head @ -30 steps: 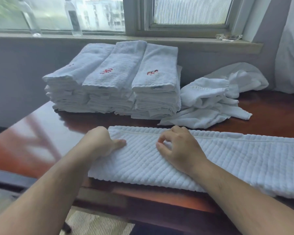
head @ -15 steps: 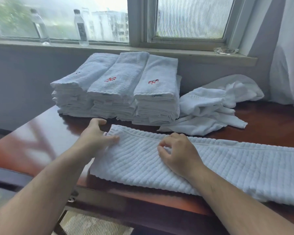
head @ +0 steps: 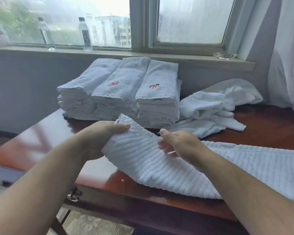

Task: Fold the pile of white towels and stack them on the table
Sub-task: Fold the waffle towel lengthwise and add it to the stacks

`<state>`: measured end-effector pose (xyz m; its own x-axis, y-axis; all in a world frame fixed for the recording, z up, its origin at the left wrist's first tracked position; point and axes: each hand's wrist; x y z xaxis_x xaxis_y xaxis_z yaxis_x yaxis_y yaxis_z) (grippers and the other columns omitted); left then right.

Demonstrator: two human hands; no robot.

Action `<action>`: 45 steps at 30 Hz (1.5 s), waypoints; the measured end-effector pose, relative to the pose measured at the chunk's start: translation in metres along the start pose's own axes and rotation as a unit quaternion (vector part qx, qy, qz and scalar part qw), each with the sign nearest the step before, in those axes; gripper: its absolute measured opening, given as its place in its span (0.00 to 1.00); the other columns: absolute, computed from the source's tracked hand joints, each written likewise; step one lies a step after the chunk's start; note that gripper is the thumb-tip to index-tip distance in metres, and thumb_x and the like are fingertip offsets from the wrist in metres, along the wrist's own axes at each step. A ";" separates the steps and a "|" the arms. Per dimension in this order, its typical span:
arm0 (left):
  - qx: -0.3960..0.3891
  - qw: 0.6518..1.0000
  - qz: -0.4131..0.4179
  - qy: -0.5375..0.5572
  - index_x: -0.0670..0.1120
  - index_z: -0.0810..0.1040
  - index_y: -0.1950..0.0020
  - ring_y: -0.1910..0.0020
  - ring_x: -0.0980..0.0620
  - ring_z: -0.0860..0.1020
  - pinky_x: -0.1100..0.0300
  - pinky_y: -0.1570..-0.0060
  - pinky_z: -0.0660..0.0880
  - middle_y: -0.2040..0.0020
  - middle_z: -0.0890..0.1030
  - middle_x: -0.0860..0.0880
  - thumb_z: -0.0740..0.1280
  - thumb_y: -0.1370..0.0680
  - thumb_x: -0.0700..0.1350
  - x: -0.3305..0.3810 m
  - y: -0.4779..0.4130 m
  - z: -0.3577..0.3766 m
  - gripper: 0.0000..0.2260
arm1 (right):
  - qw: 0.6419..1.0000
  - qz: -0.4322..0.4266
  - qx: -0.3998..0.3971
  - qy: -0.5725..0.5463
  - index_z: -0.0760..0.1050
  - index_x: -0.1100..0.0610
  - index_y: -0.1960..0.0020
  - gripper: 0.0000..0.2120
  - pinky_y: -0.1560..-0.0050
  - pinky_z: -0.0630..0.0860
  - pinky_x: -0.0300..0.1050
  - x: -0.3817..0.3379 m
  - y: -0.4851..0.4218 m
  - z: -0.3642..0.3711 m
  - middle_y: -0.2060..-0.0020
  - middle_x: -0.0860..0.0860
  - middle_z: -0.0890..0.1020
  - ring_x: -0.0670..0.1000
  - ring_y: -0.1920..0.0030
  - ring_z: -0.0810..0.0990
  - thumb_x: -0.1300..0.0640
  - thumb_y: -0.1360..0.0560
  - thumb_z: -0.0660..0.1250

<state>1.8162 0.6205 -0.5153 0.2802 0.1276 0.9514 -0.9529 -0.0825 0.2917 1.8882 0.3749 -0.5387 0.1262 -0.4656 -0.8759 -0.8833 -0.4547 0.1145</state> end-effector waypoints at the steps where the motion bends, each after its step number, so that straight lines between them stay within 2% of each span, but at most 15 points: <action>1: -0.019 1.000 0.004 -0.005 0.37 0.86 0.52 0.53 0.42 0.86 0.52 0.58 0.83 0.47 0.85 0.37 0.72 0.27 0.43 0.010 0.003 0.012 0.10 | 0.997 0.022 -0.017 -0.077 0.84 0.59 0.48 0.27 0.45 0.83 0.53 -0.005 0.004 -0.002 0.56 0.50 0.88 0.49 0.54 0.86 0.36 0.19 0.60; 4: -0.047 0.998 0.024 -0.038 0.39 0.86 0.59 0.61 0.44 0.85 0.54 0.63 0.82 0.56 0.84 0.38 0.71 0.23 0.41 0.032 0.003 0.061 0.08 | 0.962 0.079 -0.042 -0.258 0.78 0.62 0.39 0.32 0.56 0.82 0.52 -0.016 0.012 -0.016 0.51 0.59 0.87 0.59 0.52 0.87 0.33 0.20 0.57; 6: -0.056 0.996 0.031 -0.059 0.37 0.85 0.56 0.61 0.42 0.84 0.52 0.63 0.83 0.56 0.84 0.35 0.69 0.21 0.40 0.042 0.001 0.100 0.08 | 0.943 0.088 -0.055 -0.317 0.76 0.62 0.36 0.37 0.55 0.82 0.52 -0.016 0.019 -0.035 0.48 0.62 0.86 0.62 0.50 0.86 0.30 0.20 0.53; 10: -0.069 0.994 0.032 -0.076 0.31 0.78 0.40 0.50 0.37 0.82 0.43 0.47 0.82 0.44 0.81 0.31 0.69 0.21 0.40 0.050 -0.014 0.181 0.14 | 0.917 0.074 -0.030 -0.391 0.76 0.66 0.34 0.45 0.46 0.83 0.58 0.004 0.039 -0.092 0.43 0.67 0.83 0.65 0.43 0.83 0.26 0.22 0.49; 15: -0.118 0.990 0.018 -0.079 0.37 0.80 0.44 0.50 0.39 0.83 0.39 0.40 0.78 0.49 0.83 0.38 0.70 0.23 0.43 0.041 -0.033 0.288 0.12 | 0.914 0.066 0.038 -0.399 0.82 0.64 0.39 0.48 0.49 0.83 0.55 0.054 0.072 -0.173 0.40 0.65 0.82 0.63 0.40 0.82 0.24 0.23 0.45; 17: -0.146 0.986 -0.003 -0.076 0.36 0.78 0.41 0.51 0.39 0.84 0.43 0.43 0.79 0.48 0.83 0.37 0.69 0.24 0.44 0.031 -0.043 0.324 0.15 | 0.903 0.086 0.052 -0.418 0.81 0.65 0.38 0.50 0.46 0.82 0.57 0.078 0.083 -0.199 0.38 0.66 0.81 0.64 0.38 0.81 0.23 0.25 0.46; 19: -0.175 0.980 -0.008 -0.095 0.39 0.76 0.42 0.61 0.47 0.81 0.57 0.57 0.78 0.54 0.82 0.42 0.68 0.22 0.45 0.019 -0.050 0.346 0.13 | 0.883 0.114 0.034 -0.454 0.78 0.66 0.34 0.51 0.43 0.80 0.58 0.100 0.094 -0.216 0.37 0.66 0.80 0.64 0.37 0.80 0.22 0.26 0.46; 21: -0.192 0.968 0.052 -0.154 0.40 0.77 0.40 0.64 0.52 0.77 0.62 0.61 0.75 0.54 0.83 0.45 0.63 0.18 0.45 0.009 -0.058 0.349 0.12 | 0.867 0.146 0.008 -0.476 0.79 0.67 0.35 0.51 0.45 0.80 0.57 0.117 0.101 -0.226 0.37 0.66 0.80 0.64 0.38 0.81 0.22 0.25 0.47; 25: -0.087 0.883 0.265 -0.377 0.53 0.80 0.36 0.48 0.57 0.79 0.62 0.48 0.76 0.44 0.83 0.53 0.61 0.17 0.44 -0.009 -0.075 0.302 0.13 | 0.914 0.205 0.032 -0.349 0.81 0.64 0.37 0.32 0.52 0.84 0.53 0.125 0.102 -0.226 0.42 0.61 0.84 0.60 0.43 0.85 0.36 0.20 0.60; 28: -0.052 0.779 0.305 -0.546 0.59 0.76 0.31 0.32 0.56 0.69 0.57 0.35 0.67 0.33 0.75 0.59 0.60 0.17 0.52 -0.023 -0.079 0.268 0.15 | 0.960 0.221 0.106 -0.138 0.81 0.57 0.40 0.18 0.49 0.84 0.51 0.125 0.092 -0.215 0.49 0.52 0.87 0.52 0.50 0.87 0.47 0.23 0.71; 31: -0.069 0.745 0.290 -0.598 0.60 0.67 0.24 0.26 0.57 0.60 0.55 0.28 0.59 0.25 0.68 0.60 0.54 0.19 0.61 -0.028 -0.075 0.258 0.23 | 0.973 0.192 0.128 0.024 0.81 0.54 0.46 0.10 0.57 0.83 0.44 0.123 0.088 -0.213 0.57 0.48 0.88 0.48 0.59 0.87 0.49 0.22 0.70; 36: -0.101 0.738 0.305 -0.594 0.61 0.58 0.20 0.22 0.58 0.52 0.53 0.23 0.52 0.20 0.59 0.60 0.52 0.20 0.65 -0.021 -0.071 0.284 0.28 | 0.971 0.136 0.195 -0.034 0.83 0.53 0.47 0.12 0.55 0.82 0.44 0.120 0.105 -0.276 0.55 0.48 0.88 0.48 0.55 0.87 0.47 0.25 0.74; 39: -0.142 0.712 0.312 -0.613 0.61 0.55 0.19 0.21 0.58 0.47 0.53 0.23 0.45 0.18 0.53 0.59 0.52 0.20 0.67 -0.028 -0.074 0.316 0.30 | 0.955 0.211 0.206 -0.012 0.83 0.55 0.44 0.26 0.42 0.80 0.52 0.134 0.125 -0.323 0.51 0.51 0.88 0.52 0.49 0.87 0.40 0.35 0.78; 41: -0.172 0.686 0.307 -0.636 0.60 0.51 0.18 0.20 0.56 0.44 0.54 0.23 0.41 0.17 0.49 0.57 0.48 0.22 0.70 -0.039 -0.074 0.339 0.33 | 0.936 0.290 0.193 0.053 0.81 0.56 0.40 0.27 0.36 0.77 0.53 0.154 0.136 -0.336 0.46 0.53 0.86 0.53 0.45 0.85 0.40 0.32 0.77; 45: -0.178 0.650 0.333 -0.659 0.59 0.49 0.18 0.19 0.54 0.43 0.53 0.23 0.40 0.17 0.49 0.54 0.38 0.28 0.74 -0.059 -0.080 0.363 0.41 | 0.918 0.329 0.220 -0.024 0.80 0.57 0.41 0.26 0.41 0.80 0.57 0.192 0.141 -0.346 0.49 0.56 0.87 0.57 0.50 0.87 0.41 0.30 0.78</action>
<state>1.9177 0.2611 -0.5590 -0.5761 -0.7971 0.1809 -0.8145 0.5784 -0.0456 1.9439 -0.0415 -0.5283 -0.5105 -0.4908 -0.7061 -0.8595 0.2685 0.4349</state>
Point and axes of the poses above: each hand's wrist, its own y-axis away from the middle knuckle, its own z-axis out of the palm, x = y × z
